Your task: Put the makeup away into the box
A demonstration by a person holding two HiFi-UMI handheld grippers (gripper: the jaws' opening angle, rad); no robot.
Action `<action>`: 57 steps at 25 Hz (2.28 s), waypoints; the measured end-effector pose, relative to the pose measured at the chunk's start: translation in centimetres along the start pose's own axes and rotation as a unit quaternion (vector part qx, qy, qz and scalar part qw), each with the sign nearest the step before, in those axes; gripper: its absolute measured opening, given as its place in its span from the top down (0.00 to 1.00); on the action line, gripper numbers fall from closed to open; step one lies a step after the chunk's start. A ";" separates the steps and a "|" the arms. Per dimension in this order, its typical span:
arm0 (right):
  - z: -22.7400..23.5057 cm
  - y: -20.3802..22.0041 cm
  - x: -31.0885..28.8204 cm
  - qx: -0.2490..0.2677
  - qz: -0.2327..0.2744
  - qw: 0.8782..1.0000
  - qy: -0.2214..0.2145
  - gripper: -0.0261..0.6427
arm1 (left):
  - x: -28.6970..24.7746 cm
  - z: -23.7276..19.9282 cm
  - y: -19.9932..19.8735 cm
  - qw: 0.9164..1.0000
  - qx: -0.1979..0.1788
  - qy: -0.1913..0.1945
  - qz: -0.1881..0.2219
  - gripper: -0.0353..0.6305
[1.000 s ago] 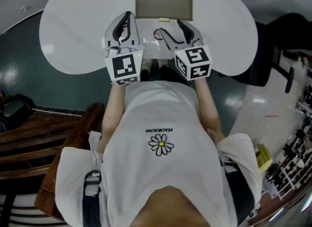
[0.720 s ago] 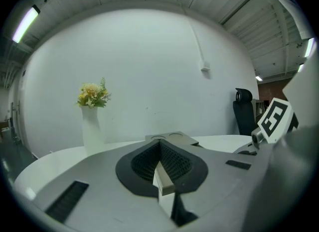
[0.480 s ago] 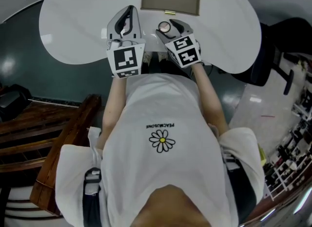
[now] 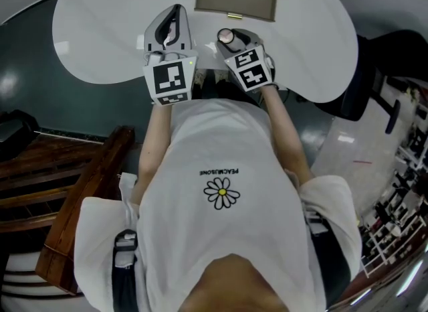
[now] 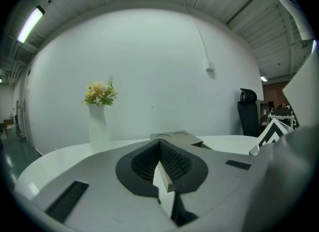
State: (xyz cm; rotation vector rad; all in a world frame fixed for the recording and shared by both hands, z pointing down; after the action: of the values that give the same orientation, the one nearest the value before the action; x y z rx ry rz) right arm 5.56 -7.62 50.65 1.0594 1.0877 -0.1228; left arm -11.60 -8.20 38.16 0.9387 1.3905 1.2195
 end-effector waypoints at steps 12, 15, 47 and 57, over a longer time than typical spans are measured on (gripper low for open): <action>-0.2 -2.8 3.3 -0.001 0.028 0.999 0.032 0.63 | 0.7 -0.6 -1.4 1.000 0.002 -0.012 0.003 0.92; 0.0 -5.6 6.2 0.012 0.073 0.996 0.049 0.63 | 0.7 -0.5 -2.5 1.000 0.002 -0.012 0.012 0.92; 5.0 -11.7 3.7 0.013 0.169 0.984 -0.046 0.63 | 1.5 0.1 -4.4 0.999 -0.013 -0.037 0.037 0.92; 6.2 -13.7 -5.8 0.114 -0.006 0.984 -0.135 0.63 | 3.1 -1.6 -4.1 0.996 -0.014 -0.081 0.026 0.92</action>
State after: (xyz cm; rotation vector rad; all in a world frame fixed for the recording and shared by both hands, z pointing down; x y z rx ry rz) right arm -0.84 -21.85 46.66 1.2015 0.8480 -0.3979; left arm -13.42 -6.28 33.52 1.0369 1.2249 1.1712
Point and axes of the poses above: the fingertips, and each gripper's own axes: x backward along the fingers, z to its right, y out of its underside, the point moved 8 cm from there along x, backward along the fingers, and after that the axes turned 1 degree about z, right-handed, at the moved point
